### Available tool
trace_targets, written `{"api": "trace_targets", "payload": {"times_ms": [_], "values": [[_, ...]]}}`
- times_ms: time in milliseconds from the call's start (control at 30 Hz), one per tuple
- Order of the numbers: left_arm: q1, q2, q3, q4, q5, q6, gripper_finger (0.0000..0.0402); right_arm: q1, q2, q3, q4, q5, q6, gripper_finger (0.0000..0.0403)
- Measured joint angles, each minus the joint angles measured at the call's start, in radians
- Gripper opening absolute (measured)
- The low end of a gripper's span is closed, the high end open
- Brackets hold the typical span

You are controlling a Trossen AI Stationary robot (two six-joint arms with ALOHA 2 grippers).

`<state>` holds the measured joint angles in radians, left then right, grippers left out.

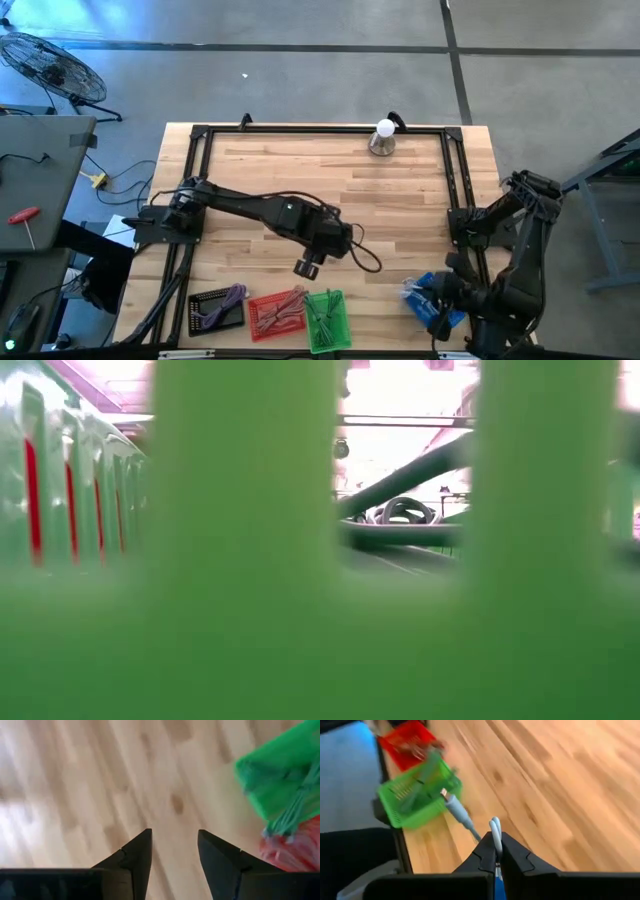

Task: Pick & Place USB Port
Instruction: Put the blue USB charger into the blue bin

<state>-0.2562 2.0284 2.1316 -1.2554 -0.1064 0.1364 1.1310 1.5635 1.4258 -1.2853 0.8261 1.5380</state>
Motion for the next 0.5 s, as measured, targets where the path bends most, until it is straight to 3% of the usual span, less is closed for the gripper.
{"api": "trace_targets", "payload": {"times_ms": [167, 367, 500], "values": [[0.000, -0.059, 0.000, -0.105, -0.047, -0.079, 0.0152, 0.025, 0.000, 0.005, -0.106, -0.132, 0.180, 0.0001], [0.000, -0.113, 0.000, -0.135, -0.122, -0.127, 0.0152, 0.123, -0.003, 0.132, -0.139, -0.073, 0.254, 0.0000], [0.000, -0.124, 0.000, -0.169, -0.171, -0.155, 0.0152, 0.146, 0.000, 0.155, -0.156, -0.149, 0.336, 0.0000]]}}
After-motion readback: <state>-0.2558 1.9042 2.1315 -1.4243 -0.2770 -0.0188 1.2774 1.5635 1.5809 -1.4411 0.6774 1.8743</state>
